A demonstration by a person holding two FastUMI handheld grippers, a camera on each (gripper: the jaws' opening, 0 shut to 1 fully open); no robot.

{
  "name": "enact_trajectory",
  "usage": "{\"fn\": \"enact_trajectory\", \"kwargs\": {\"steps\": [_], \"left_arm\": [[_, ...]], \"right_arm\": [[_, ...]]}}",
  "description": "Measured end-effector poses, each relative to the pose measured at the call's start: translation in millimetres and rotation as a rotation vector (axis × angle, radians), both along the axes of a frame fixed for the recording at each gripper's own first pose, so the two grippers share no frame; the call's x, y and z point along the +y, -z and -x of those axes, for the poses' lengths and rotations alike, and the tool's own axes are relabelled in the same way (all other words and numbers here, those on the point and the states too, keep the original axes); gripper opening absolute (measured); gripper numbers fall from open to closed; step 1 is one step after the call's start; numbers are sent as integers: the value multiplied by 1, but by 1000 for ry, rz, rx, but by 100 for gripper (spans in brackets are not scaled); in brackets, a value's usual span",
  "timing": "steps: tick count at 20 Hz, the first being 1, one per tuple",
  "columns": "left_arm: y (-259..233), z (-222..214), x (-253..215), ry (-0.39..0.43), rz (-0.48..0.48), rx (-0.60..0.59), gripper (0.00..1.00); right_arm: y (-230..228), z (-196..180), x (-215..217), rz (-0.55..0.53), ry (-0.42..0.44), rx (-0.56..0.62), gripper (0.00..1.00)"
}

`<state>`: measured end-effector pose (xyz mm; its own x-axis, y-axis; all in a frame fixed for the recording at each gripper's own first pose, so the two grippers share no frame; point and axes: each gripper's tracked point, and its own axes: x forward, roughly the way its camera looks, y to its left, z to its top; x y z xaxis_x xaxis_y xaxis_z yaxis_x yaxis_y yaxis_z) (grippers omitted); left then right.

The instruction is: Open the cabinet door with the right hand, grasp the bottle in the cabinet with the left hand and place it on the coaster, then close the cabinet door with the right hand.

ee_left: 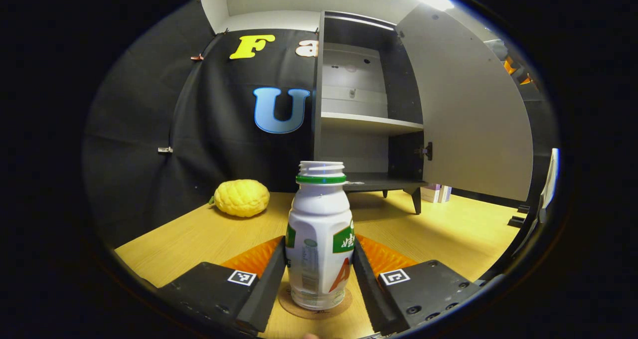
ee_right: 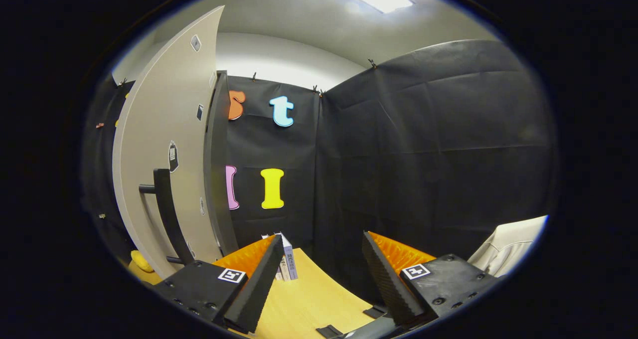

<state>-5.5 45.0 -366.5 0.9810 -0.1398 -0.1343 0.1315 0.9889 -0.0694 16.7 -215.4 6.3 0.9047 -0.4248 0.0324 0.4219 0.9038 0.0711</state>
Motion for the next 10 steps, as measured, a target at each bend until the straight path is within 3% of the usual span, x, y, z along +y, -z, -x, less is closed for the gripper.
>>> {"fn": "enact_trajectory", "kwargs": {"steps": [5,10], "left_arm": [[-15,4,-1,10,0,7,93],[-65,0,4,-28,-13,-19,95]], "right_arm": [[9,-2,-2,-5,-20,16,98],[21,-4,-9,25,-33,41,98]]}}
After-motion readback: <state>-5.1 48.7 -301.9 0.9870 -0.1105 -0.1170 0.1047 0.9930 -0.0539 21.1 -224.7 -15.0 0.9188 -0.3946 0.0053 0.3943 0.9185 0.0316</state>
